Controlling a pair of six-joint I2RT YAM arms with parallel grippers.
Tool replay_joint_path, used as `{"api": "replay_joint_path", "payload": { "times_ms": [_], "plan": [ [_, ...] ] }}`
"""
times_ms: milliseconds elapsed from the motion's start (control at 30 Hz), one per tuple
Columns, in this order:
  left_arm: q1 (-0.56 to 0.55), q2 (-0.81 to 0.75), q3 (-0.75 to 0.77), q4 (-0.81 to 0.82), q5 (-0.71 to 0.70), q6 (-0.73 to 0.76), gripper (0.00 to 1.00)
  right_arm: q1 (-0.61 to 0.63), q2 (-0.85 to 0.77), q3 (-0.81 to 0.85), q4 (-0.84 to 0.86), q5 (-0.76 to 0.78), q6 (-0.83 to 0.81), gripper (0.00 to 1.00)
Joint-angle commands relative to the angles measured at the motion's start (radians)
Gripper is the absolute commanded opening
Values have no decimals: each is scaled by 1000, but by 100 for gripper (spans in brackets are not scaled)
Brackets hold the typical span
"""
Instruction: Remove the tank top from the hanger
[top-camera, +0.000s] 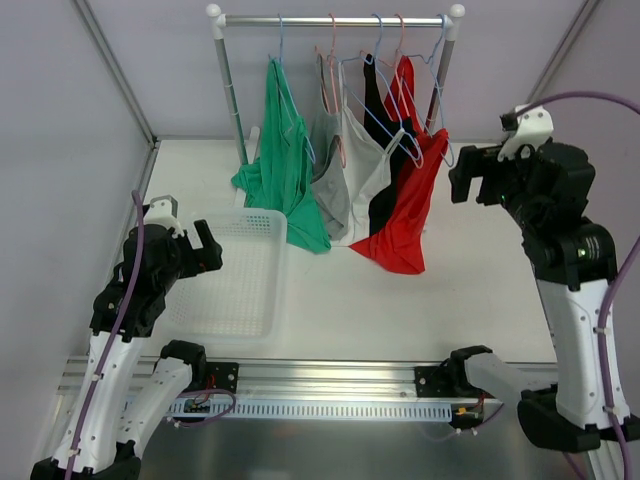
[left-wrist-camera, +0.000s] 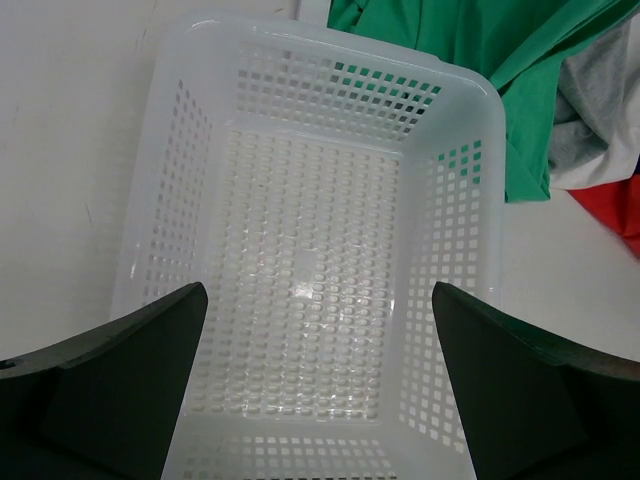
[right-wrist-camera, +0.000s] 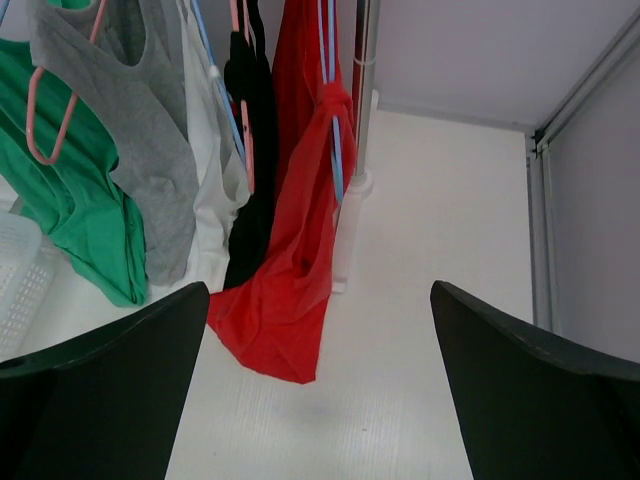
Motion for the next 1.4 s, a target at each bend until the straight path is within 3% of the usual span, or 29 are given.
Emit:
{"api": "replay_joint_path", "payload": {
  "times_ms": [0, 233, 567, 733, 767, 833, 900, 1167, 1367],
  "plan": [
    [-3, -17, -12, 42, 24, -18, 99, -7, 153, 150, 33, -35, -117, 99],
    [-5, -15, -23, 55, 67, -16, 99, -61, 444, 418, 47, -119, -153, 94],
    [-5, 3, -29, 66, 105, -13, 99, -105, 759, 669, 96, -185, -134, 73],
    [-5, -3, -31, 66, 102, -13, 99, -110, 811, 674, 105, -214, -128, 51],
    [-5, -1, -31, 66, 102, -13, 99, -110, 814, 672, 107, -214, -119, 39],
    [-5, 3, -31, 66, 104, -13, 99, -110, 819, 666, 108, -214, -116, 25],
    [-5, 5, -31, 66, 105, -11, 99, -110, 816, 663, 110, -211, -110, 18],
    [-3, 9, -32, 68, 112, -11, 99, -108, 785, 655, 116, -210, -70, 1],
    [-5, 8, -34, 69, 112, -11, 99, -110, 764, 654, 148, -228, -30, 0]
  ]
}}
